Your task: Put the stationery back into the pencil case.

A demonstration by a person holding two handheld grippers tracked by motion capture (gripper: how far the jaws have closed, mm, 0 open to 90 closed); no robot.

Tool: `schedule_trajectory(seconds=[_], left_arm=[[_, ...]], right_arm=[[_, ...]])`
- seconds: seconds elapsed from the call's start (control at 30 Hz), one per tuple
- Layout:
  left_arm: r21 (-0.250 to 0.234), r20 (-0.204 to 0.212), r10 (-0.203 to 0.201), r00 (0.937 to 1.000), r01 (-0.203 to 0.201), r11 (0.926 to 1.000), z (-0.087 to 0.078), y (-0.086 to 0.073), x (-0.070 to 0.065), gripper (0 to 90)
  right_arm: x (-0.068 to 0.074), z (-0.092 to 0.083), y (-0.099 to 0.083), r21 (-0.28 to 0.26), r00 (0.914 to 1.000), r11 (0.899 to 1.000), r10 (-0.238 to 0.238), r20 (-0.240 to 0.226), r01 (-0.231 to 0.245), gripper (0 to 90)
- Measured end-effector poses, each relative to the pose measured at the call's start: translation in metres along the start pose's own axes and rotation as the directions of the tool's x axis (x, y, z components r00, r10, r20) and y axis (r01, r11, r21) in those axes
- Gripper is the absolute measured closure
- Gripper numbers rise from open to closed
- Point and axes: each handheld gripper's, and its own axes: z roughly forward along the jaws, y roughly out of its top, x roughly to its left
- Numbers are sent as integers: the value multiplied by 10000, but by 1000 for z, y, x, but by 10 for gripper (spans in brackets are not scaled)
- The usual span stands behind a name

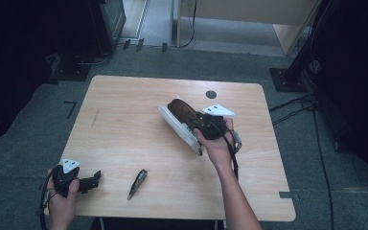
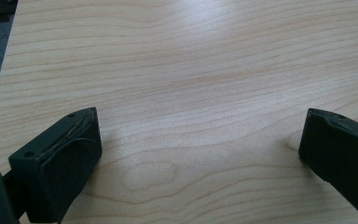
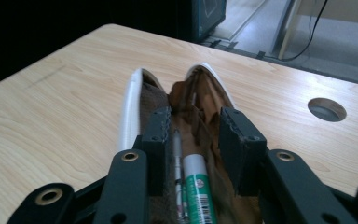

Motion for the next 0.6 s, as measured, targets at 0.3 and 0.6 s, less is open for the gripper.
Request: schedule_trajectory(seconds=[0.3, 0.6], left_arm=[[-4, 2, -12, 10000, 12, 10000, 0, 0, 0, 0], [-178, 300, 611, 9977, -606, 9980, -3, -2, -6, 0]], right_arm=[[27, -23, -6, -401, 10000, 9992, 20, 4, -20, 487], [49, -38, -19, -475, 9999, 9988, 72, -134, -79, 265]])
